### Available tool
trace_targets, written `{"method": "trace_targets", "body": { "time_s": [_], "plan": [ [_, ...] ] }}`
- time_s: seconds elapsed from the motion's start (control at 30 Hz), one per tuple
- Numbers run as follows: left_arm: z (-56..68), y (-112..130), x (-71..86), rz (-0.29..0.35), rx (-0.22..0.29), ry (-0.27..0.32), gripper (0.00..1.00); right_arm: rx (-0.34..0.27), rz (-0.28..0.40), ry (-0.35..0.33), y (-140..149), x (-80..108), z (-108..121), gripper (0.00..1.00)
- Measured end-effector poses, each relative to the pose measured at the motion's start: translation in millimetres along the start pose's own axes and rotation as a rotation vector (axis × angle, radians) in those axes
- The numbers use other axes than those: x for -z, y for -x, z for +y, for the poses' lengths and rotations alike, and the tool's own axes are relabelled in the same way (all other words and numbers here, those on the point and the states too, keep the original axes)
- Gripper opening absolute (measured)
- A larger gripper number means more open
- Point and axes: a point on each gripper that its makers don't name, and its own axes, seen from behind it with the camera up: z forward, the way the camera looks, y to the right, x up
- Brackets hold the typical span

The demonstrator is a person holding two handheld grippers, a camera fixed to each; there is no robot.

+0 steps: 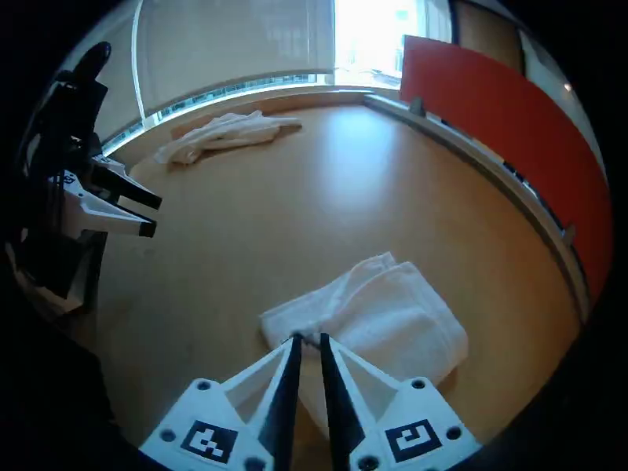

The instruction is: Fold towel

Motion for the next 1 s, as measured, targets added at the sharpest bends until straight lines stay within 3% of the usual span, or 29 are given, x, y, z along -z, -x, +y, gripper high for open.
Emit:
{"method": "trace_targets", "body": {
  "time_s": [0.07,0.13,0.5,1.0],
  "plan": [
    [0.7,0,-0.2,0.0,-0.001,0.001,0.94,-0.007,-0.002,0.003,2,1.4,1,0.51],
    [1.3,0,-0.4,-0.001,-0.001,0.002,0.94,-0.012,-0.002,0.008,3,3.0,3,0.64],
    [3.3,-1,-1.0,0.003,-0.004,0.0,0.94,-0.029,-0.002,0.049,15,12.7,11,0.66],
    [9.2,-1,-4.3,0.001,-0.009,0.004,0.94,-0.102,-0.035,0.118,61,36.5,25,0.66]
  ]
}}
